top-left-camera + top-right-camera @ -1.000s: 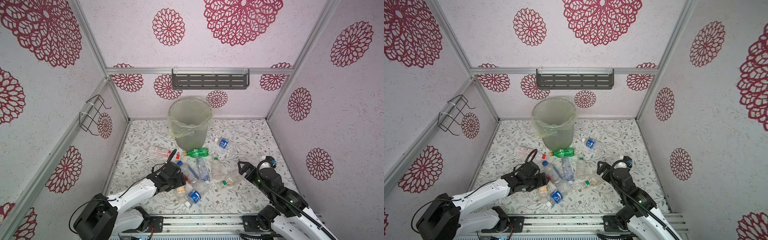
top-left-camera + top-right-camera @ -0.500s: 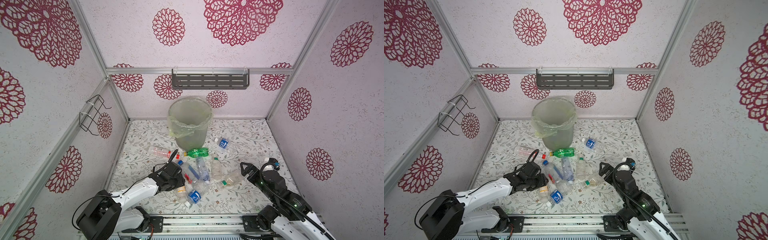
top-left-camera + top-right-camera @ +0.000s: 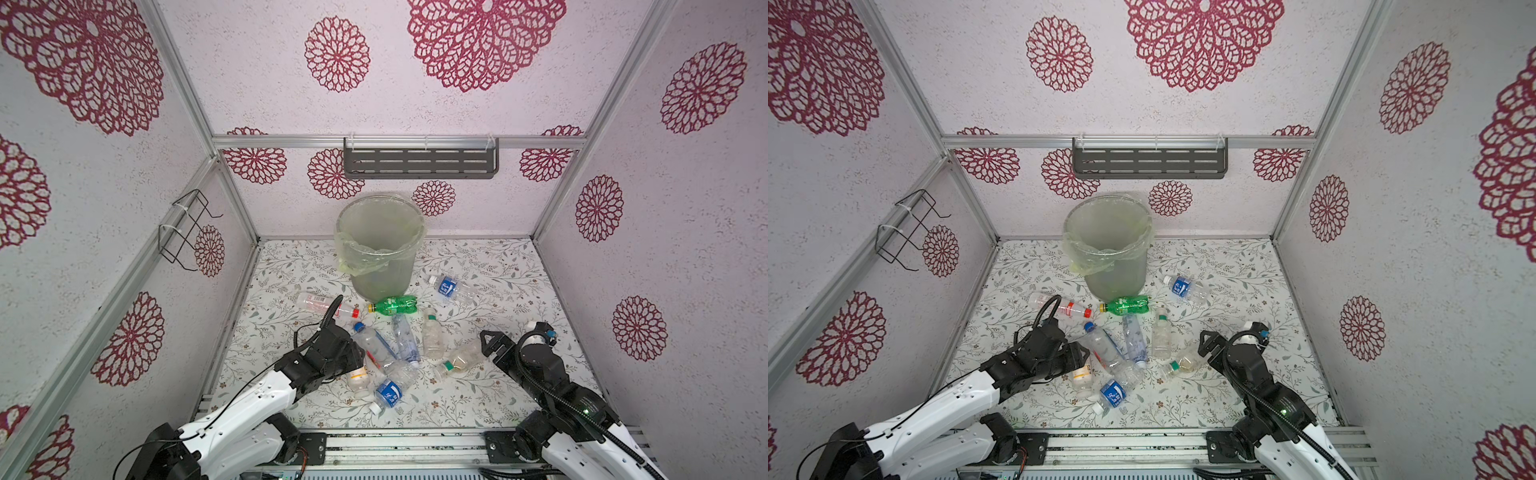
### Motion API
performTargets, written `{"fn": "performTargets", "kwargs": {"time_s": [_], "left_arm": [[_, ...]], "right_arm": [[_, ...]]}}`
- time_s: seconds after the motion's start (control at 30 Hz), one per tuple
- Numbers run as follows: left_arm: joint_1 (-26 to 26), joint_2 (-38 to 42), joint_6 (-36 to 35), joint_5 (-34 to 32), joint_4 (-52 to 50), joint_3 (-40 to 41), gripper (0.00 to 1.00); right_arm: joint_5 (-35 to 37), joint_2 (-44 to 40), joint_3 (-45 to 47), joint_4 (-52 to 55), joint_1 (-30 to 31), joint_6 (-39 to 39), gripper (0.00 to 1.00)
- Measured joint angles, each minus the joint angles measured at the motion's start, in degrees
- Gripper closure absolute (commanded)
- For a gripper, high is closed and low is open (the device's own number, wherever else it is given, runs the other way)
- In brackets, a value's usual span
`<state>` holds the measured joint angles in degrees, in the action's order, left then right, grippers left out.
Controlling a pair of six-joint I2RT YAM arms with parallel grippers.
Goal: Throw the plastic bottles in the bin
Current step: Pick up the plastic bottle from the bottom-center of the table.
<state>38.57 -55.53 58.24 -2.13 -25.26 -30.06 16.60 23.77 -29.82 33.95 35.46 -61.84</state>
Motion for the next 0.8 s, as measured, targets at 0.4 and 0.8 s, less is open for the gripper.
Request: {"fn": "performTargets", "kwargs": {"time_s": [0.4, 0.8], "left_arm": [[-3.7, 2.5, -3.2, 0.4, -6.5, -5.7, 0.56], [-12.1, 2.8, -7.4, 2.2, -9.7, -12.5, 0.57]], "right_arm": [[0.4, -1.7, 1.4, 0.5, 0.0, -1.3, 0.01], [0.7, -0.9, 1.8, 0.2, 0.0, -1.8, 0.01]]}}
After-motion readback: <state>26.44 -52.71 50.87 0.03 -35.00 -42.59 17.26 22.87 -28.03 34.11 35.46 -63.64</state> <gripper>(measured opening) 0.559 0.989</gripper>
